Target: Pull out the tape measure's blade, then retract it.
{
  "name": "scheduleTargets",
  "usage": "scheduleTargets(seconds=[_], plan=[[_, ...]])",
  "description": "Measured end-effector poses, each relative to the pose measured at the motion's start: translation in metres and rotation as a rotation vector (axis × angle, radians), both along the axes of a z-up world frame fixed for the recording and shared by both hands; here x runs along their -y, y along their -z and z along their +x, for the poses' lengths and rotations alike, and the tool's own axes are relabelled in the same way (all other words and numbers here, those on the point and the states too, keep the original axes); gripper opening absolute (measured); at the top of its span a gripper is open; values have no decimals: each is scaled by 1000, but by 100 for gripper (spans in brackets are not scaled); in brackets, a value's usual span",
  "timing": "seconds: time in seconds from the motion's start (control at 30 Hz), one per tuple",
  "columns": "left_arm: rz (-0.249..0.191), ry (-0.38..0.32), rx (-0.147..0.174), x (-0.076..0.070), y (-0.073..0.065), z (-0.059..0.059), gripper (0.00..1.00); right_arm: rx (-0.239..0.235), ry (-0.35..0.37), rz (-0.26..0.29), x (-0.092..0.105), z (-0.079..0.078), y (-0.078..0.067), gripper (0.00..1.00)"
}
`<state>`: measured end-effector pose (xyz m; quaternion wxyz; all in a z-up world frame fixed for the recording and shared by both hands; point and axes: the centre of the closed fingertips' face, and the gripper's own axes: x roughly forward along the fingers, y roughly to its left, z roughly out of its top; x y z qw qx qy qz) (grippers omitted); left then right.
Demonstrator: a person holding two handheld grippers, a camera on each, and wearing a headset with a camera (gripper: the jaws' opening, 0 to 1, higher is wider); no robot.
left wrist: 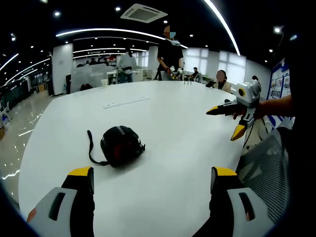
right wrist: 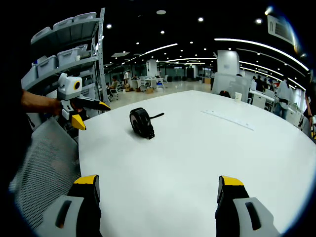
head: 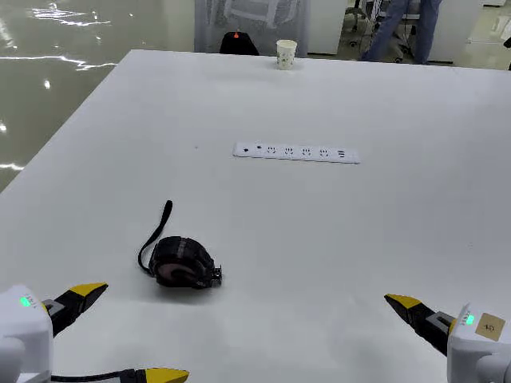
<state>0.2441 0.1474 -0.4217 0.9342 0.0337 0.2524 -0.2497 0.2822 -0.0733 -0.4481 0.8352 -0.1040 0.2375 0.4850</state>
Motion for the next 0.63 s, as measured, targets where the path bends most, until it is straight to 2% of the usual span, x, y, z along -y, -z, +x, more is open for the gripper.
scheduleTargets(seconds=[0.63], plan=[[8,6,11,-1,-2,2,99,2,0,1,1,-1,-1,99]])
